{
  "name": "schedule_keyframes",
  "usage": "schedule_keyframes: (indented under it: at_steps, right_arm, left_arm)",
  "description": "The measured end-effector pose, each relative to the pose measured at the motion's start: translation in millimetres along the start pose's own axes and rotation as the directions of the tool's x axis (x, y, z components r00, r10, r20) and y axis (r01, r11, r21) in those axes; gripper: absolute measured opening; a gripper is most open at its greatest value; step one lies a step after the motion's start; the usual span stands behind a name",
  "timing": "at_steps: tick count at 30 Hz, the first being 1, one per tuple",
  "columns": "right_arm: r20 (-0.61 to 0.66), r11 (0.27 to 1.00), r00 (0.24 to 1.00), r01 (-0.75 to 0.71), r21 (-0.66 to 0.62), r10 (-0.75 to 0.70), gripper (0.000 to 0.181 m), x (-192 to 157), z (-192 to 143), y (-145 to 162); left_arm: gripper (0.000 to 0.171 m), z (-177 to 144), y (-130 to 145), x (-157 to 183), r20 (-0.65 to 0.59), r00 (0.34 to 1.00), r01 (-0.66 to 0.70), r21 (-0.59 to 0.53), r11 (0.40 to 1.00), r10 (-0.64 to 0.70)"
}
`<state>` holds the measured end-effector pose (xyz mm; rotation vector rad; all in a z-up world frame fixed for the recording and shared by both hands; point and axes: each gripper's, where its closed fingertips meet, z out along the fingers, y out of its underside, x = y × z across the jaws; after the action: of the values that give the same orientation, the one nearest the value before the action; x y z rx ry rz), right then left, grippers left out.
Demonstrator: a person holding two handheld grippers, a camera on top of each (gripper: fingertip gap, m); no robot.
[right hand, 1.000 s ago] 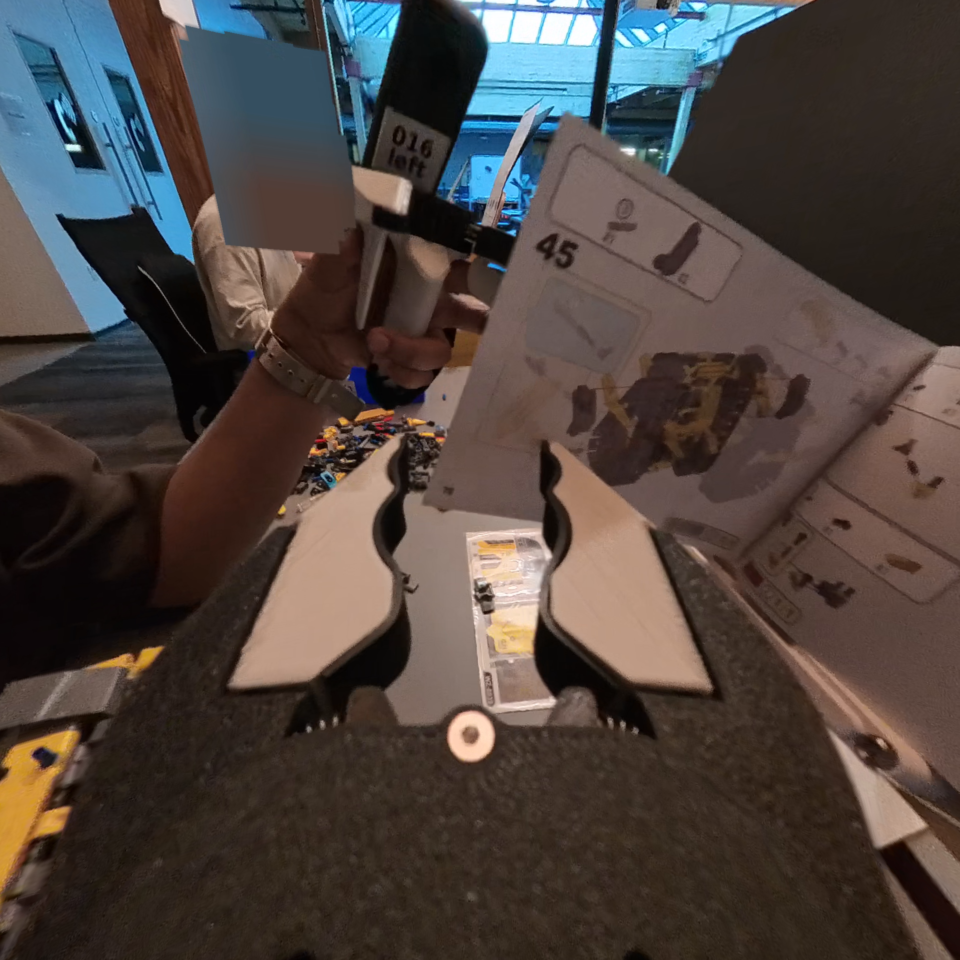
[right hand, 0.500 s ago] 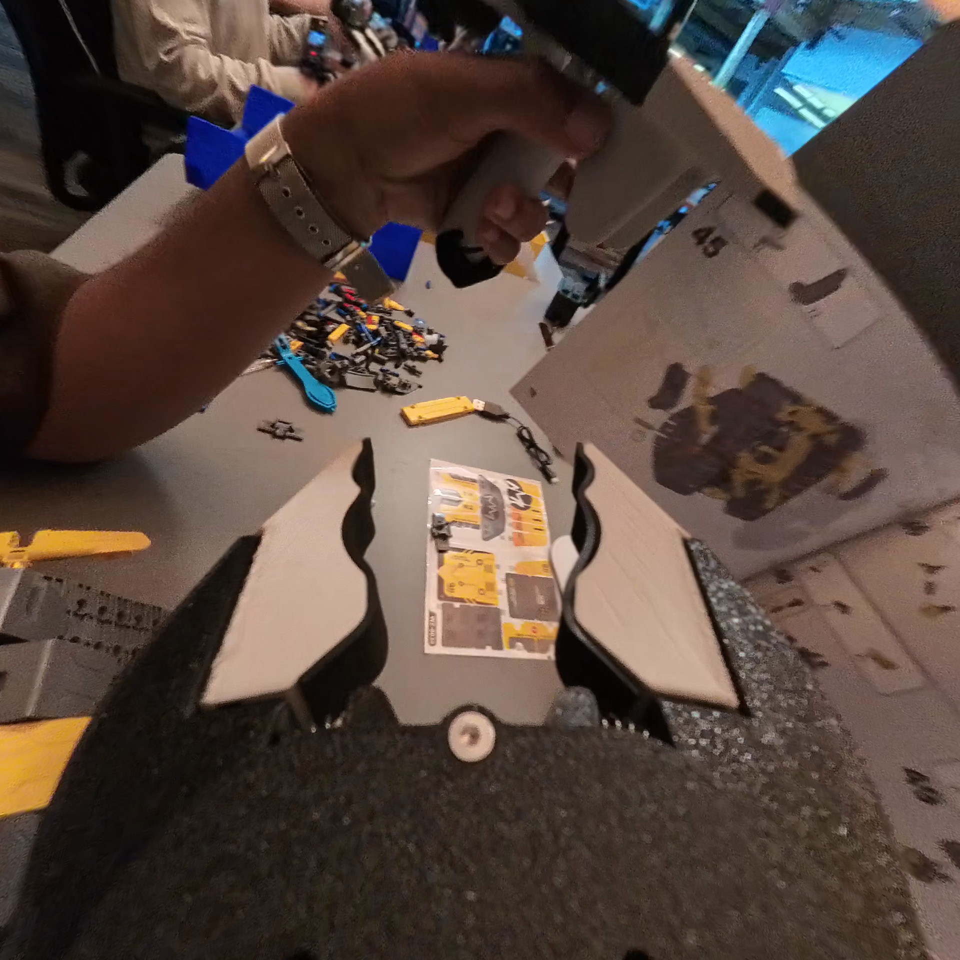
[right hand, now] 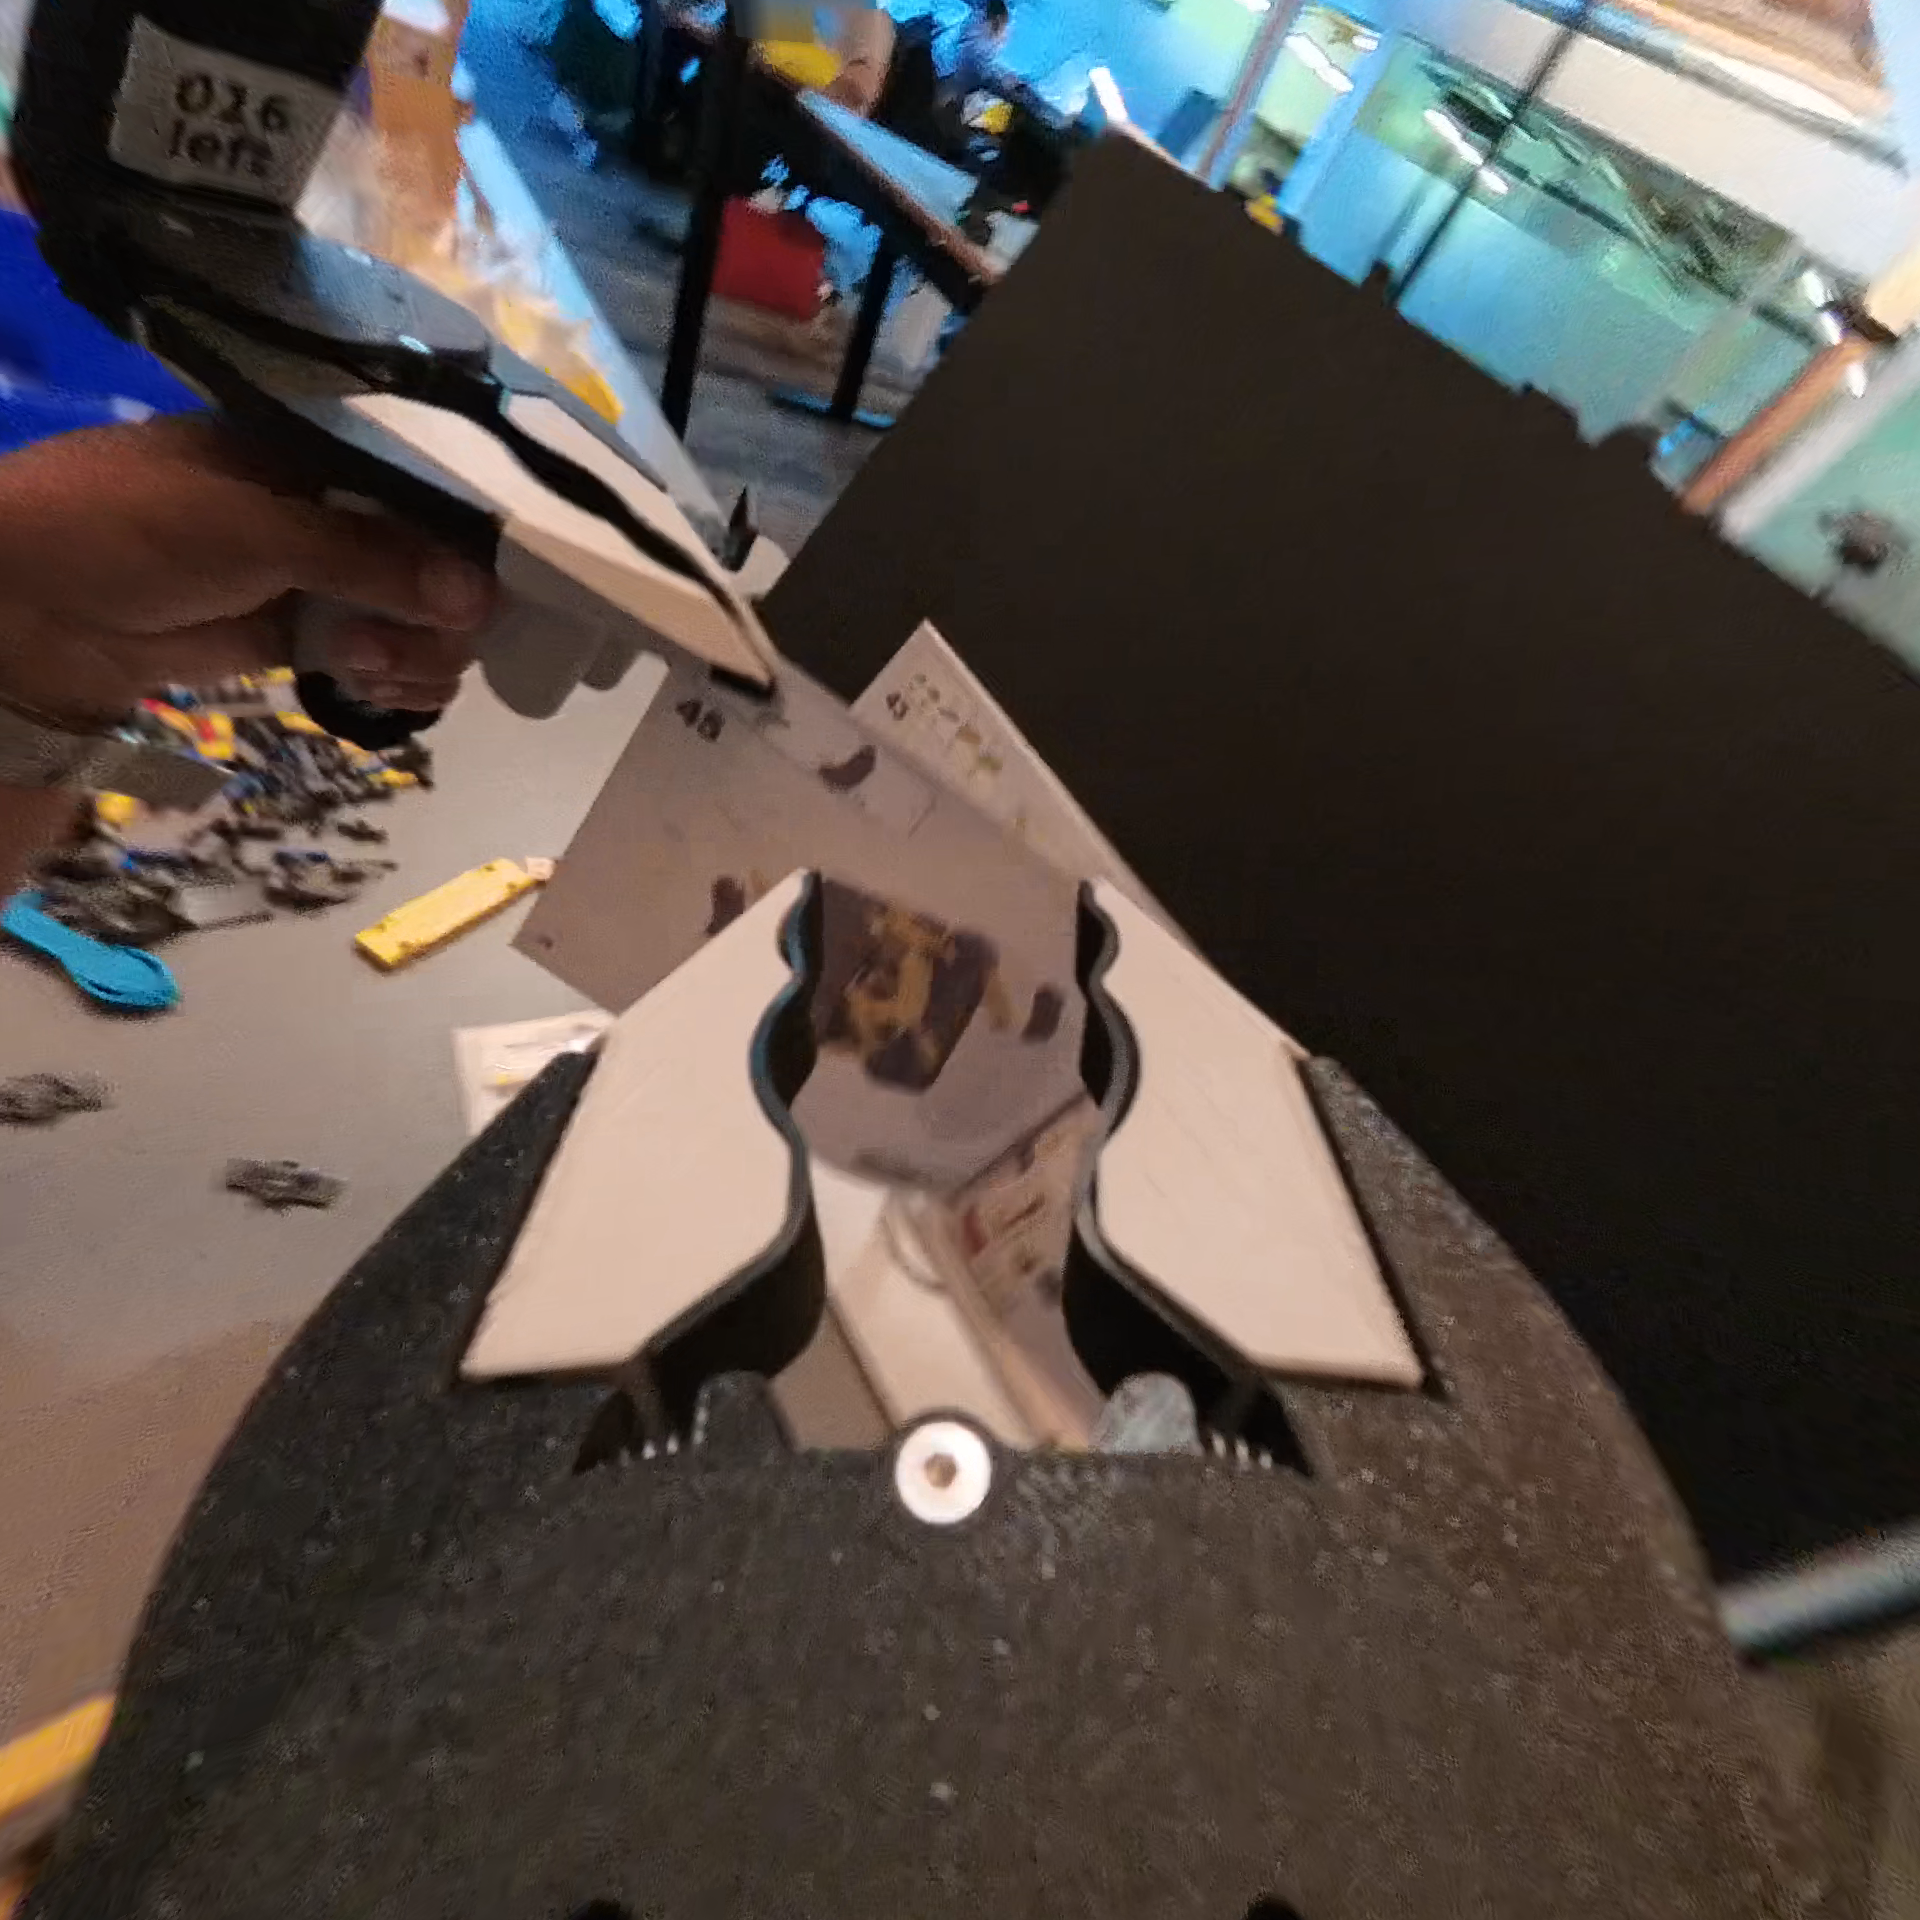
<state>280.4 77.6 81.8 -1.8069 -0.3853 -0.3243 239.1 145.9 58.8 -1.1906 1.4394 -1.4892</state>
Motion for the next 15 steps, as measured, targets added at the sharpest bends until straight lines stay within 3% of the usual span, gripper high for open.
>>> schedule_keyframes:
  at_steps: [2,4,6,7,9,11,12,13,15]
  right_arm:
    - [0.059,0.984,0.983,0.174,-0.032,-0.172,0.05,9,32,-12]
    - [0.274,0.944,0.918,0.32,-0.083,-0.287,0.058,-3,54,-4]
    - [0.5,0.914,0.828,0.375,-0.157,-0.254,0.064,-21,61,11]
    - [0.551,0.893,0.802,0.4,-0.207,-0.231,0.064,-23,66,17]
    - [0.599,0.855,0.767,0.453,-0.254,-0.229,0.053,-26,77,22]
    - [0.598,0.806,0.752,0.521,-0.281,-0.278,0.009,-20,88,30]
    - [0.581,0.782,0.756,0.545,-0.303,-0.301,0.0,-13,92,34]
    - [0.552,0.77,0.774,0.545,-0.331,-0.311,0.0,-4,95,37]
    - [0.496,0.81,0.828,0.469,-0.353,-0.263,0.0,7,94,38]
  left_arm:
    - [0.0,1,2,2,-0.004,1.0,-0.03,-0.01,1.0,0.03]
    - [0.0,2,4,6,-0.005,0.998,-0.068,-0.017,0.998,0.068]
    - [0.0,2,4,5,0.004,0.994,-0.106,-0.021,0.994,0.106]
    - [0.0,1,4,4,0.009,0.993,-0.118,-0.02,0.993,0.118]
    - [0.0,0,2,3,-0.009,0.991,-0.133,-0.003,0.991,0.133]
    - [0.0,-2,1,-10,0.051,0.992,-0.112,0.007,0.994,0.112]
    - [0.01,-5,-1,-20,0.103,0.99,-0.095,0.016,0.995,0.093]
    - [0.021,-10,-3,-31,0.156,0.986,-0.07,0.037,0.997,0.063]
    - [0.022,-20,4,-58,0.278,0.961,-0.021,0.011,1.0,0.017]
